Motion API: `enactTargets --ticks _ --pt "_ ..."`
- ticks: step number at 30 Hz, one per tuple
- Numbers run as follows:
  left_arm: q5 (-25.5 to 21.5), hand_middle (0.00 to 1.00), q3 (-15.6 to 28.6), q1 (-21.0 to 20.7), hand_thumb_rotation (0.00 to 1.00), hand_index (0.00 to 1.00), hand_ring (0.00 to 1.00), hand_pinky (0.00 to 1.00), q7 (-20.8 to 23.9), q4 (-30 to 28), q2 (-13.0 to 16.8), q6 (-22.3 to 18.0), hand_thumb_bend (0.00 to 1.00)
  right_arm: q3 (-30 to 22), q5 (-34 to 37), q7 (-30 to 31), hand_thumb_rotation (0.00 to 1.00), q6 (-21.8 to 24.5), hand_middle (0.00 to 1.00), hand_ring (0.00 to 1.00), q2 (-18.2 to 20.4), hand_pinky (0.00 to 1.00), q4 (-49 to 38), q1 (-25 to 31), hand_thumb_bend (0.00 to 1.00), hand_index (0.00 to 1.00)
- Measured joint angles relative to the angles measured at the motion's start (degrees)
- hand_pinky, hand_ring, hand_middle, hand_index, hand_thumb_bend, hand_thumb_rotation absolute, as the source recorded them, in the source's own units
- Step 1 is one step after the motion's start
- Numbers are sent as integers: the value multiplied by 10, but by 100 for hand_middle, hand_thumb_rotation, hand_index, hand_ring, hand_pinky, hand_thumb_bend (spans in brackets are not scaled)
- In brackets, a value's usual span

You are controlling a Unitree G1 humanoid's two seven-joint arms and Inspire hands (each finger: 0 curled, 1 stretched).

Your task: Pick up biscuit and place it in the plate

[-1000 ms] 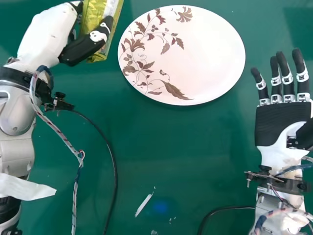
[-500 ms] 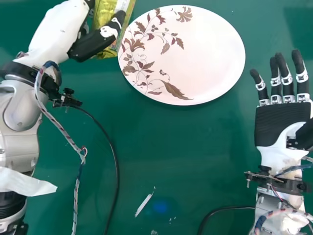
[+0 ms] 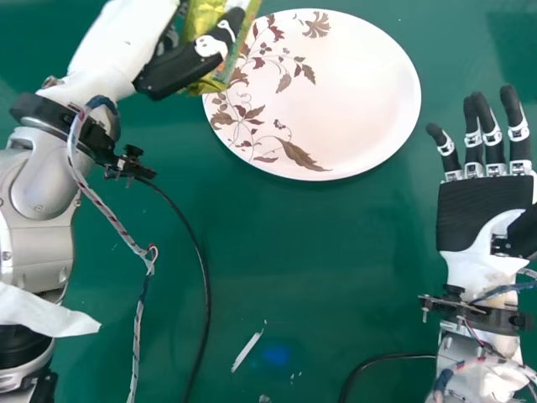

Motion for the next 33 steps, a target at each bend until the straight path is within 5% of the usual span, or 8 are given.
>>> enactTargets --ticks 12,18,25,33 --pt "-21 47 -6 -11 0 47 13 6 1 2 -8 -17 52 2 0 -3 42 0 74 68 1 57 0 6 92 79" --pt "-34 47 -18 -27 0 47 13 6 1 19 -23 -22 52 2 2 -1 42 0 77 75 1 70 0 7 91 79" --pt "-17 47 -39 -32 0 48 13 6 18 36 -25 -42 52 -2 12 5 43 -1 76 74 0 68 0 6 92 80" --pt "20 47 -64 -32 0 48 12 6 36 60 -25 -68 52 -8 38 9 43 4 79 80 0 80 -2 5 93 81"
